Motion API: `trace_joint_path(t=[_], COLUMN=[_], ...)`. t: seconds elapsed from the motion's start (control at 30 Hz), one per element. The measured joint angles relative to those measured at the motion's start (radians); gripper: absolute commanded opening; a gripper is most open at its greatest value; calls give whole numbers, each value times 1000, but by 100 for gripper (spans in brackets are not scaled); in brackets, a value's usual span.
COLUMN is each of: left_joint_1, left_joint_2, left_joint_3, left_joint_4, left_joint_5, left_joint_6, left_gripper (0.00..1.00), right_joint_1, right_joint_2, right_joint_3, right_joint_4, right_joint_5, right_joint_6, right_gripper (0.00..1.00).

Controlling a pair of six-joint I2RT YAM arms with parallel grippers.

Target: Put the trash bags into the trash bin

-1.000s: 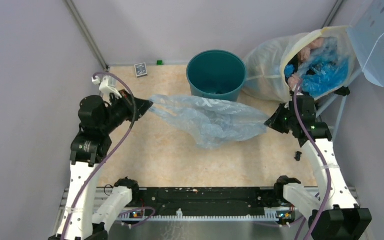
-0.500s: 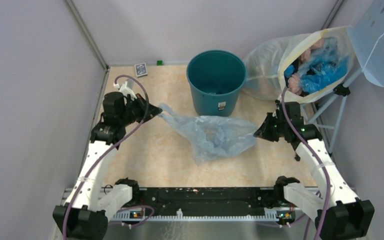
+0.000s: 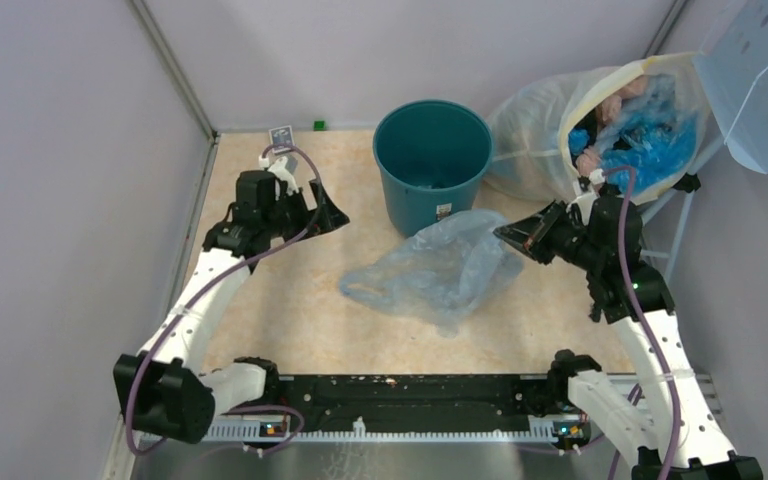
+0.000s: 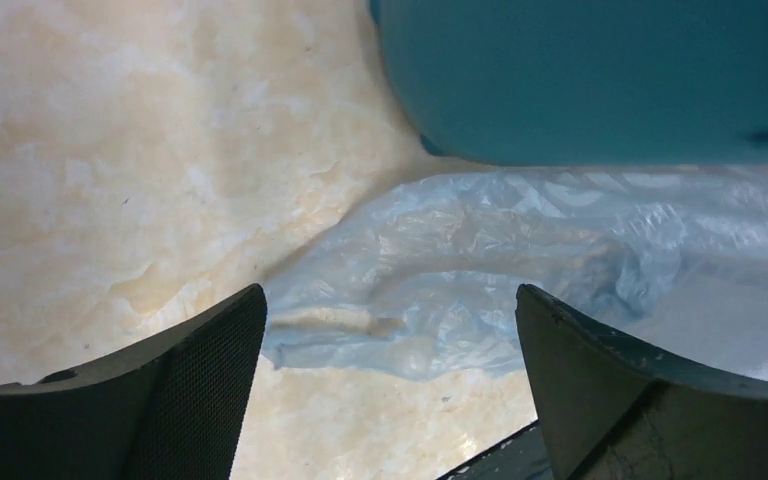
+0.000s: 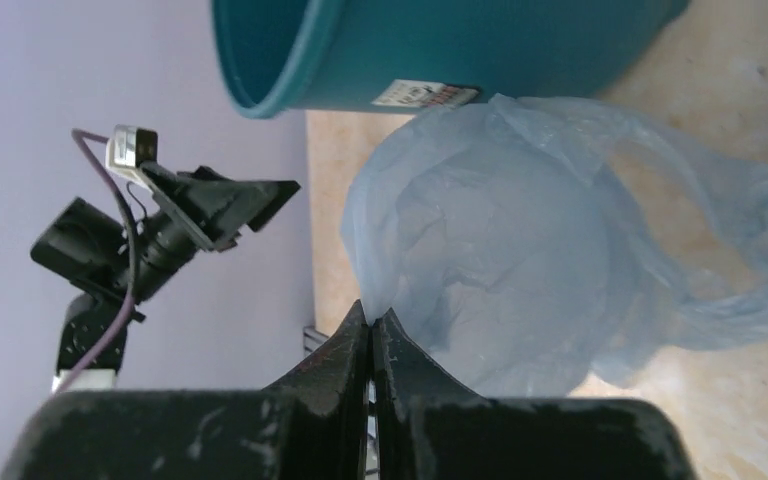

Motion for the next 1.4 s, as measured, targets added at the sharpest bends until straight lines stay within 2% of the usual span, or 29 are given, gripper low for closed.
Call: trace_joint_path(t=[0.2,0.33,0.43,0.57,0.73,1.07,1.13,1.27,1.33,1.37,1.4], left_joint_1=[-175,-363,-470,-597,-729,-780,-789,-794,-794,-794,-794], left_joint_2=[-171,-281,-306,-252,-101,69,87,117,135,144,153], left_joint_3=[42,8,-34,-49,-32,91,91,91,93,96,100], left_joint_4=[18,161,248,321,351,426,445,473,493,499,504], left_joint_5=[4,29,12,-45,-132,-173,-173,-174,-171,-168,-163], left_joint_6=[83,85,85,89,134,182,190,202,209,209,210], left_gripper=[99,99,99,99,99,98,93,74,54,37,19], right_joint_1=[1,17,38,73,124,213,225,244,251,251,254], right_joint_2=[29,49,52,62,89,115,115,115,115,115,114], right_joint_3=[36,36,36,36,36,57,57,57,57,57,57], right_joint_4=[61,74,85,101,119,134,140,145,147,148,149], right_joint_5=[3,18,27,34,55,95,101,106,107,108,110], right_joint_6=[92,136,158,179,191,216,224,235,241,242,242], right_gripper=[0,0,0,0,0,0,0,0,0,0,4])
